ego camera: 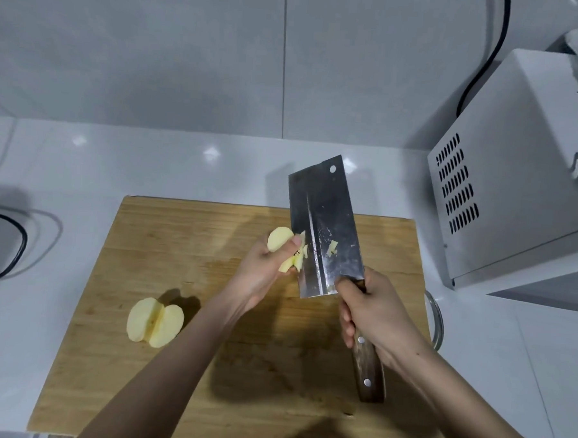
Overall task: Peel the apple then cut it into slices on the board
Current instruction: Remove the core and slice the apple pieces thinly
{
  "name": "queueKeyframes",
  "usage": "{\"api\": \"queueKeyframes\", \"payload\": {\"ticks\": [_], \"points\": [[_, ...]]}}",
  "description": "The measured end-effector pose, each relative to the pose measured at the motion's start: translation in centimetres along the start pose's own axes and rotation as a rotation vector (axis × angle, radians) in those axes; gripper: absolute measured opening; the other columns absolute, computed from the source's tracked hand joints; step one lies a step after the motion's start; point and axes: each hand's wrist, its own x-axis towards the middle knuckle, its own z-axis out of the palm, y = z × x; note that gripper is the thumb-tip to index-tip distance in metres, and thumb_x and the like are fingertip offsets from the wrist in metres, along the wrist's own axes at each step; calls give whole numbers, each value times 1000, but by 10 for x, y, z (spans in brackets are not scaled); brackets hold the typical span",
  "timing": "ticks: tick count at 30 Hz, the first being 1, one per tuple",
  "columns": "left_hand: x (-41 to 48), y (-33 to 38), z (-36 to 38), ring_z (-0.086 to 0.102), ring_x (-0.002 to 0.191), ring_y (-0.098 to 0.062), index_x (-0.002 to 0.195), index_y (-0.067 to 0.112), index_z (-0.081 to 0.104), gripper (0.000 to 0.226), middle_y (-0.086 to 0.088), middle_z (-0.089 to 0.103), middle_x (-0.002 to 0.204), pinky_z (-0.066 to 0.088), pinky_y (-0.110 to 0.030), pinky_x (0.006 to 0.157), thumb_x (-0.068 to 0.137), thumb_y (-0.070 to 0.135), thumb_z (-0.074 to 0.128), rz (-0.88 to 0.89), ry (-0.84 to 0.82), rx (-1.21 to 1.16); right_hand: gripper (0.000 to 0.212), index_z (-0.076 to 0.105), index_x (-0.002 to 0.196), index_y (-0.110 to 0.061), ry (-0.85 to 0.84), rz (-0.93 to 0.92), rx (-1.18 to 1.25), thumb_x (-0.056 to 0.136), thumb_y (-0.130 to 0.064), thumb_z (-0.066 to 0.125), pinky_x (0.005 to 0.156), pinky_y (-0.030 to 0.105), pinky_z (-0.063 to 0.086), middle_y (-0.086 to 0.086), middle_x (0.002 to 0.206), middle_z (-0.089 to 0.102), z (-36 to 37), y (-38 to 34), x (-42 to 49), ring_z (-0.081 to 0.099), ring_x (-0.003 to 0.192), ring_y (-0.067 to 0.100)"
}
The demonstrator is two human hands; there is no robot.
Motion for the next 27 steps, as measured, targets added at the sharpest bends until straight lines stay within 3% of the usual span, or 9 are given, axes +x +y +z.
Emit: {"api": "queueKeyframes", "payload": {"ticks": [2, 5, 7, 10, 13, 16, 20, 27], "points": [[-1, 4, -1, 61, 79, -13, 121, 1, 52, 40, -4, 63, 90, 51, -19, 55, 89, 25, 56, -38, -20, -101, 23, 51, 74, -17, 6, -9, 18, 95, -11, 45, 38, 26, 37, 2, 43, 41, 2, 0, -2, 38, 33, 15], [-4, 12, -10, 66, 70, -18, 102, 9, 58, 41, -8, 68, 85, 54, -26, 52, 88, 46, 48, -176, -154, -368, 24, 47, 71, -13, -6, 11, 55, 95, -11, 45, 38, 27, 37, 2, 42, 41, -2, -2, -5, 36, 33, 17], [-7, 15, -15, 65, 71, -22, 97, 10, 58, 52, -11, 66, 88, 55, -29, 53, 72, 55, 67, -247, -272, -481, 24, 45, 70, -11, -33, 24, 80, 94, -12, 47, 38, 27, 36, 3, 43, 40, -5, -3, -8, 35, 34, 18], [-9, 10, -14, 66, 75, -24, 99, 6, 64, 68, -14, 66, 90, 57, -32, 59, 51, 48, 86, -304, -374, -612, 21, 45, 74, -9, -84, 64, 132, 94, -12, 48, 37, 25, 35, 4, 45, 39, -6, -4, -11, 35, 35, 17], [-12, 9, -7, 66, 77, -21, 104, 7, 61, 58, -13, 68, 88, 58, -32, 66, 63, 47, 72, -319, -297, -590, 18, 46, 77, -6, -109, 96, 137, 94, -11, 48, 36, 23, 34, 2, 45, 39, -10, -7, -11, 35, 34, 15], [-13, 10, -3, 68, 67, -21, 97, 6, 59, 42, -14, 68, 79, 58, -32, 56, 70, 38, 57, -320, -248, -611, 16, 47, 78, -6, -133, 125, 138, 94, -11, 49, 35, 22, 34, 1, 45, 39, -18, -15, -11, 35, 35, 14], [-12, 11, 1, 68, 76, -25, 104, 7, 57, 45, -15, 67, 90, 58, -36, 61, 71, 38, 57, -302, -276, -614, 17, 45, 77, -8, -140, 142, 106, 94, -9, 48, 34, 23, 33, 2, 46, 38, -27, -29, -11, 33, 36, 14], [-14, 17, 10, 69, 63, -26, 94, 4, 58, 37, -17, 68, 76, 56, -34, 49, 71, 34, 56, -331, -292, -613, 16, 48, 78, -7, -173, 170, 96, 94, -8, 47, 34, 23, 34, 2, 47, 38, -37, -37, -7, 34, 36, 14]]}}
